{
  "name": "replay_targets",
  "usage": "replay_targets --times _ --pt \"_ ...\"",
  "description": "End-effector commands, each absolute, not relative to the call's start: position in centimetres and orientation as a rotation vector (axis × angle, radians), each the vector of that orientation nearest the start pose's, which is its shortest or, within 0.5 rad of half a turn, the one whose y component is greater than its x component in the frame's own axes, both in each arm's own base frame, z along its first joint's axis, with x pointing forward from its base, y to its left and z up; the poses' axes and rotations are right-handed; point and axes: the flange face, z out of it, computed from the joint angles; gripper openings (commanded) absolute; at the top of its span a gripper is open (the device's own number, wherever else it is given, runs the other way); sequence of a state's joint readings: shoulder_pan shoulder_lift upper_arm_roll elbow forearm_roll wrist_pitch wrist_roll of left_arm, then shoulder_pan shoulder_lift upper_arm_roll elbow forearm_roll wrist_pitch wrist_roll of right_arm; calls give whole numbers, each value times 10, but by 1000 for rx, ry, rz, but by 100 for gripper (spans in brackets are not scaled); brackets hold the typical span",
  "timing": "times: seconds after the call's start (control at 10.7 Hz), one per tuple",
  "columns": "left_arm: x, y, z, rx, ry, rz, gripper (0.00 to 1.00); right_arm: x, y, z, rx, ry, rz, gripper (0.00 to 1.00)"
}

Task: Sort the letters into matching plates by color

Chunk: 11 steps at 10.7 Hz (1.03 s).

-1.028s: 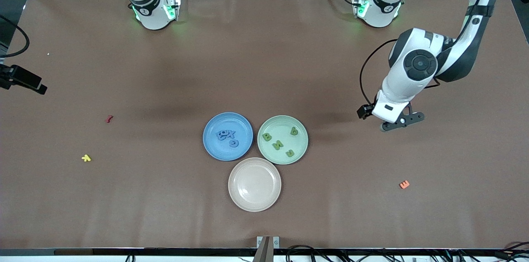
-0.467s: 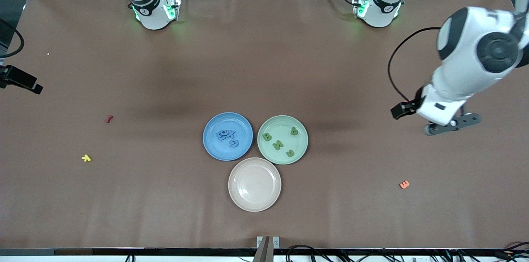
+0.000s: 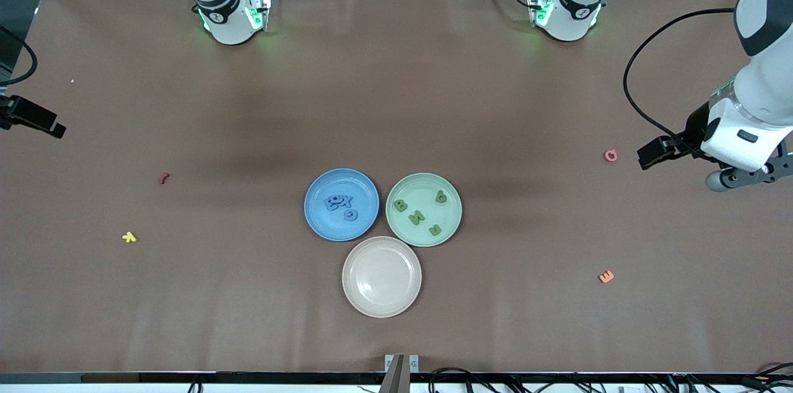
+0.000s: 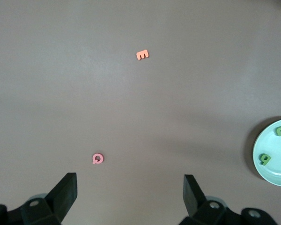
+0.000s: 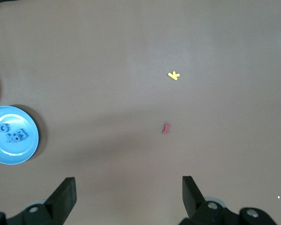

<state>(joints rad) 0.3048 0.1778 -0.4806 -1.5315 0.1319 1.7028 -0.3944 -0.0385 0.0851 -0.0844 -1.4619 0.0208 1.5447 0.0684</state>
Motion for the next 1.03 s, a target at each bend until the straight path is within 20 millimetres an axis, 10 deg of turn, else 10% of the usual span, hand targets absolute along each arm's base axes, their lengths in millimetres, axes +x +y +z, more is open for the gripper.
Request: replay_targets --times 0.0,0.93 --pt "599 -73 587 -3101 -314 -76 100 572 -64 631 -3115 300 23 100" --pt "543 -100 596 -3128 66 -45 100 571 -59 628 -3115 298 57 100"
